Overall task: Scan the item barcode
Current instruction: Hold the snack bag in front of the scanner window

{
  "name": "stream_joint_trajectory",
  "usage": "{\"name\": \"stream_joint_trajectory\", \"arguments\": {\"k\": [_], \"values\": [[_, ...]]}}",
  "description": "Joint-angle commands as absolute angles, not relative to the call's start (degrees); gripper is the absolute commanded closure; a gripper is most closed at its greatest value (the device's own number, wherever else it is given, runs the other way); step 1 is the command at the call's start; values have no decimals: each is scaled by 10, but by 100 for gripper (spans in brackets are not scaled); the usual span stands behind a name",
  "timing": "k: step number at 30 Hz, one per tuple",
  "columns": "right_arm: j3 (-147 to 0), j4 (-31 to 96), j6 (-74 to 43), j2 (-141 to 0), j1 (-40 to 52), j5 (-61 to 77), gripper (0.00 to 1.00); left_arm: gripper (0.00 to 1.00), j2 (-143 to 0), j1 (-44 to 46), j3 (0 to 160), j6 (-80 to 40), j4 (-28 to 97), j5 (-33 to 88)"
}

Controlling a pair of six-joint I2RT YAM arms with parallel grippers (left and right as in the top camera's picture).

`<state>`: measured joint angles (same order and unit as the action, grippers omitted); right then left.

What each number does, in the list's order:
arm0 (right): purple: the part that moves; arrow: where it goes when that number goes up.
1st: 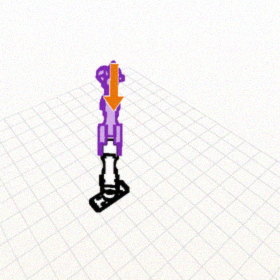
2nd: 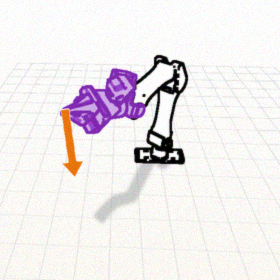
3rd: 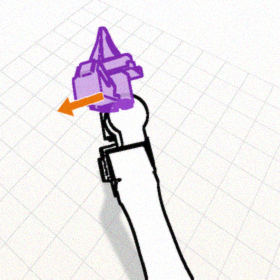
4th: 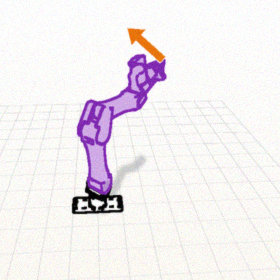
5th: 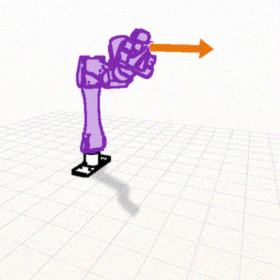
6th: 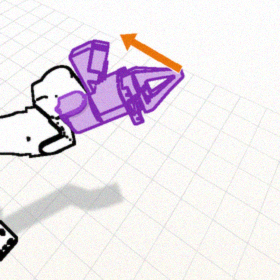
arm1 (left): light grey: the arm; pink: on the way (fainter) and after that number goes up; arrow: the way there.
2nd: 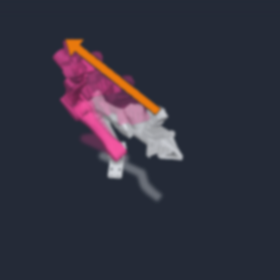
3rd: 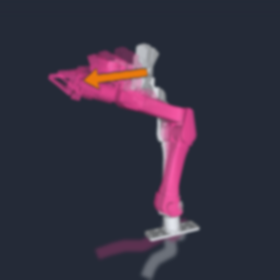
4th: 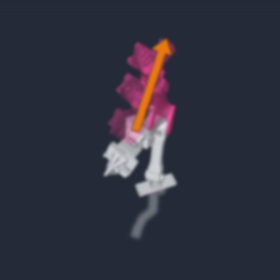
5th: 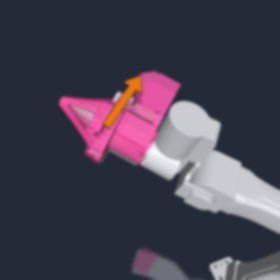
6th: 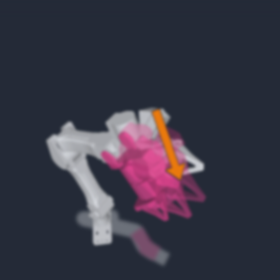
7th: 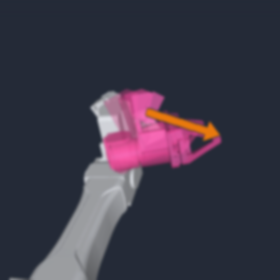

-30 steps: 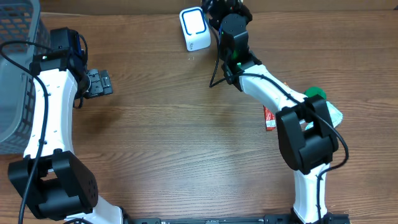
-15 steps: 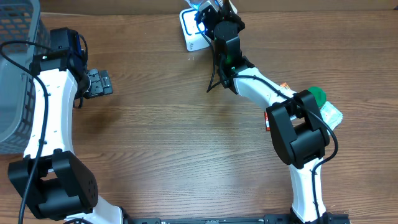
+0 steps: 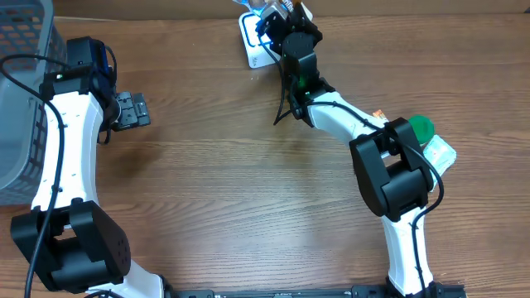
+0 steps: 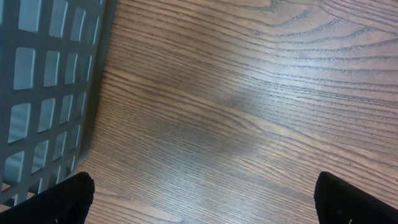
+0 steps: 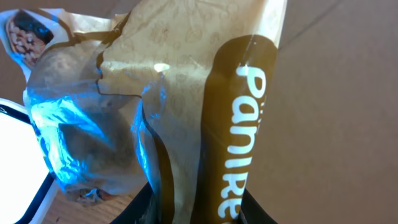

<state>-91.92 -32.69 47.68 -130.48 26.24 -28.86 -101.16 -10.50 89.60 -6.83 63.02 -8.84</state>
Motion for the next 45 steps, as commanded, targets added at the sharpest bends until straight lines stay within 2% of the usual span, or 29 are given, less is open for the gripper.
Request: {"name": "stream_joint_trajectory", "arguments": {"k": [1,4,20,32,45], "values": [[-930,-373,503,-1313,268,-289,96,0,-1012,-101,897,-58,630,-87],[-930,-402,515,-1313,268,-288,96,0,-1012,-101,897,-58,630,-87],[-930,-389,514,-1355,271,-270,96,0,-1012,-101,897,-58,630,-87],[-930,-387,515,-1355,318,-288,97,0,-1012,-101,897,-58,630,-88],[-930,-324,502,-1355,349,-304,96,0,-1012,-101,897,-58,630,-87]]}}
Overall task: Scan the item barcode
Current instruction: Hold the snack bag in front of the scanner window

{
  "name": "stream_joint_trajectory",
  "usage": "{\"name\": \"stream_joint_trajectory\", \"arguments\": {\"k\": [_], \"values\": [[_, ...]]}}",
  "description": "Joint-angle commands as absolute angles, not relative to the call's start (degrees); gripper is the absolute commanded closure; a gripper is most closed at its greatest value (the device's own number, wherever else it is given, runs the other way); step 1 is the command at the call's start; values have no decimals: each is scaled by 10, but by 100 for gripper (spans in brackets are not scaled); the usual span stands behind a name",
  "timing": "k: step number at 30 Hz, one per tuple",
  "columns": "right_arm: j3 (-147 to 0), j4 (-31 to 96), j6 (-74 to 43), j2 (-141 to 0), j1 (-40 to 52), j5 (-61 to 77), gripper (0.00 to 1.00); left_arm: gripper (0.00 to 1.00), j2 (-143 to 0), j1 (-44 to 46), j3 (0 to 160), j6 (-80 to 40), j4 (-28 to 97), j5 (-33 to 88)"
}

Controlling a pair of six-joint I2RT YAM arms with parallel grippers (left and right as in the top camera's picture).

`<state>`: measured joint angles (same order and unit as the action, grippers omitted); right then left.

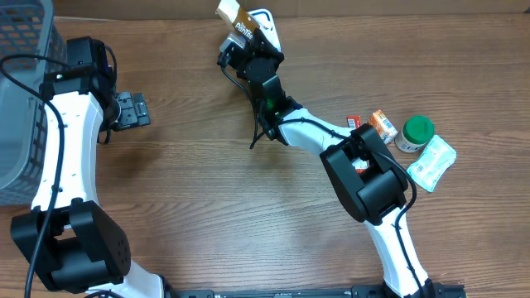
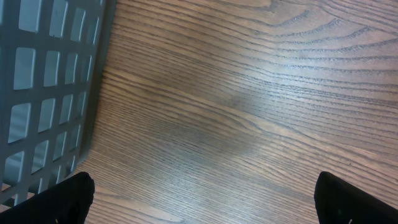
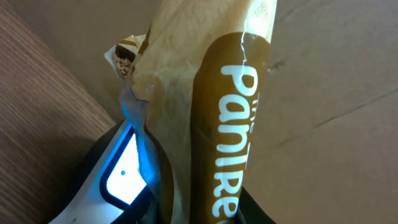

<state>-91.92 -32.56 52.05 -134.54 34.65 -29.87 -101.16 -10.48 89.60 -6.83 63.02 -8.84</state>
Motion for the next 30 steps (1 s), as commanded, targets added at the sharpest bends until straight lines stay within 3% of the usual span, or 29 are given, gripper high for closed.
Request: {"name": "stream_joint_trajectory", "arguments": {"k": [1,6,11,19,23,30], "values": [[-930,-324,485,-1355,349,-304,96,0,-1012,-101,897,-58,630,-87],[-930,-310,407,-1354,348,-304,96,0,-1012,-101,897,-58,630,-87],[-930,-299,402,-1347,348,-328,96,0,-1012,-101,897,-58,630,-87],[-930,-263,339,-1249,345,-329,96,0,-1012,-101,897,-58,630,-88],[-930,-138,282,-1174,344,-329,96,0,-1012,-101,897,-58,630,-87],[-930,249,153,-1064,342,-224,96,0,-1012,-101,897,-58,630,-88]]}}
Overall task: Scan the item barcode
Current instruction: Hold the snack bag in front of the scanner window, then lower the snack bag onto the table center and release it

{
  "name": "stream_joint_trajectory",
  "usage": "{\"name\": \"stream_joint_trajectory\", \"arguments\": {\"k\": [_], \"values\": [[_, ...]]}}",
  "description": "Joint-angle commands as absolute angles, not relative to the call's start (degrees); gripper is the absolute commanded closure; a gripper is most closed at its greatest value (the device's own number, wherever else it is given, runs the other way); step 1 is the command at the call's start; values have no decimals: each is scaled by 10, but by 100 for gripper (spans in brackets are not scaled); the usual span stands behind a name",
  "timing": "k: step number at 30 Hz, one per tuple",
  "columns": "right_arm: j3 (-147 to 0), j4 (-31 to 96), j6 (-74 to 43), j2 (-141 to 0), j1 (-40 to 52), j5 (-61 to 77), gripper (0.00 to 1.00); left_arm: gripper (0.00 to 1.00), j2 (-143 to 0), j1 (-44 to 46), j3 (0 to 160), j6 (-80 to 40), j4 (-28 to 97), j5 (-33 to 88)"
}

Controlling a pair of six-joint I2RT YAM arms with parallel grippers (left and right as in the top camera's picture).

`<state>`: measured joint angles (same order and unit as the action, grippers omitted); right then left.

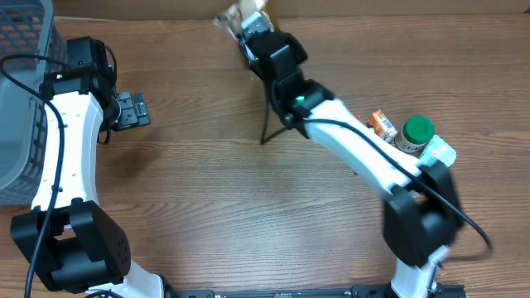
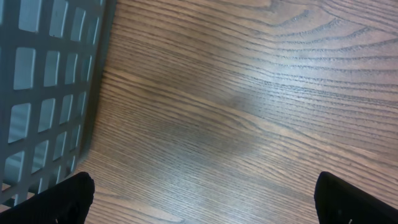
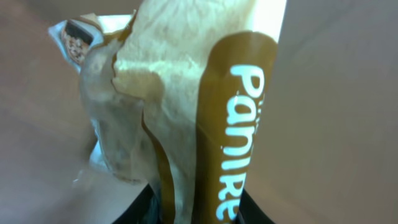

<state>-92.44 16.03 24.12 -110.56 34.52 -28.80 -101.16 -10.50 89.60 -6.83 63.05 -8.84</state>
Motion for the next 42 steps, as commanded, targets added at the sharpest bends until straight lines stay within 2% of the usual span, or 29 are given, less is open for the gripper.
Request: {"name": "stream_joint_trajectory", "arguments": {"k": [1,4,7,13,14,15,17,20,21,29,42], "values": [[-930,297,144,-1058,342,-208,96,0,-1012,-101,897,-58,630,-87],[-930,474,130,-1052,340,-146,93,0,-1012,-101,897,-58,630,-87],[-928,595,130,-1057,335,-105,79,0,-1012,-101,897,-58,630,-88],[-902,651,125,-1058,306,-100,77,0,-1012,-101,897,-58,630,-88],[-900,651,112,-1058,301,-102,72,0,-1012,-101,897,-58,630,-87],[-900,651,97,-1058,292,-102,63,0,-1012,-101,897,-58,630,-87],[-900,647,69,-1058,274,-102,39,0,-1012,-101,897,-58,630,-87],[-900,646,45,-1058,243,-102,14,0,-1012,-101,897,-58,630,-87],[-900,646,44,-1058,235,-102,0,0,-1012,-101,897,-58,630,-87],[-900,648,45,-1058,198,-102,0,0,-1012,-101,897,-58,630,-87],[-900,648,45,-1058,198,-102,0,0,-1012,-97,897,-58,630,-87]]}}
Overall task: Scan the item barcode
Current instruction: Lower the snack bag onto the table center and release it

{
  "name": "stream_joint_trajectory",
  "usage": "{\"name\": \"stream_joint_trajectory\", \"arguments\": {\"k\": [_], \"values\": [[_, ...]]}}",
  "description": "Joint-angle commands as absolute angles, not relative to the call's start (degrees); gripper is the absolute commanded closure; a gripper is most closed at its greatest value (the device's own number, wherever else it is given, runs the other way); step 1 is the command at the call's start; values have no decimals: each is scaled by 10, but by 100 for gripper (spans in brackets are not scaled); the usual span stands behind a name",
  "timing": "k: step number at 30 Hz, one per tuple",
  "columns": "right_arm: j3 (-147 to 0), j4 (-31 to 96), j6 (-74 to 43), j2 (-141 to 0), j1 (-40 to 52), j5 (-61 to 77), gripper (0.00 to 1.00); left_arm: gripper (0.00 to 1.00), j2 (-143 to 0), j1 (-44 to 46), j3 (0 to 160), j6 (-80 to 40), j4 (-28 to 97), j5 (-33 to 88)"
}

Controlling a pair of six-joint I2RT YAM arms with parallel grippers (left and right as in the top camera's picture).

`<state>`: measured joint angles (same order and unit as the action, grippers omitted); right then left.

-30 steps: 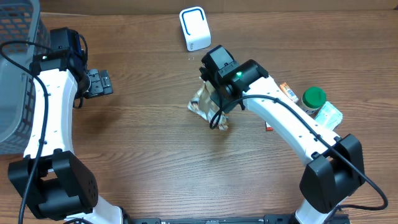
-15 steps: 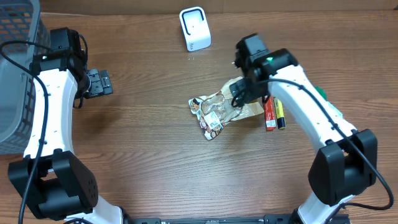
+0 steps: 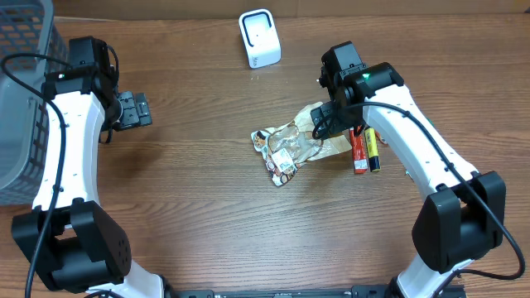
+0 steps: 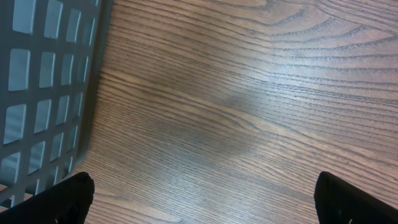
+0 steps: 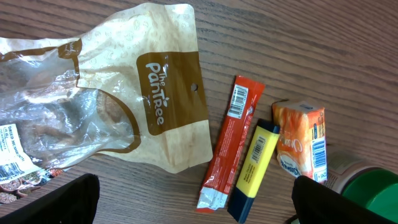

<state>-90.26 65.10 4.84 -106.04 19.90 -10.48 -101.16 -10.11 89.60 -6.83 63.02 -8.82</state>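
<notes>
The brown and clear snack bag (image 3: 296, 146) lies flat on the table's middle, also seen in the right wrist view as the bag (image 5: 118, 99) with its white lettering up. My right gripper (image 3: 337, 118) hovers open just above the bag's right end, nothing between its fingers (image 5: 68, 199). At the far edge stands the white scanner (image 3: 259, 37), apart from both. My left gripper (image 3: 132, 110) is open over bare wood beside the basket, its fingertips (image 4: 59, 200) wide apart.
A red packet (image 5: 230, 146), a yellow marker (image 5: 255, 163), an orange carton (image 5: 301, 140) and a green-lidded jar (image 5: 372, 194) lie right of the bag. A grey mesh basket (image 3: 21, 99) stands at the left edge.
My right gripper was shut on the bag up by the scanner. Now the bag lies on the table's middle and the gripper is open above its right end. The left arm is unmoved.
My right gripper held the snack bag over the white scanner at the far edge, then held it turned there with the scanner's light showing, and still held it at the scanner. Now the bag is let go on the table beside the other items.
</notes>
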Motion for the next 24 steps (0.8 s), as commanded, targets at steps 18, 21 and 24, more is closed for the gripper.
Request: {"name": "stream_joint_trajectory", "arguments": {"k": [18,21,24], "values": [[-900,646,45,-1061,193,-100,0,0,-1012,-97,897,-58,630,-87],[-900,646,45,-1053,194,-100,0,0,-1012,-97,897,-58,630,-87],[-900,646,45,-1028,195,-100,0,0,-1012,-97,897,-58,630,-87]]}}
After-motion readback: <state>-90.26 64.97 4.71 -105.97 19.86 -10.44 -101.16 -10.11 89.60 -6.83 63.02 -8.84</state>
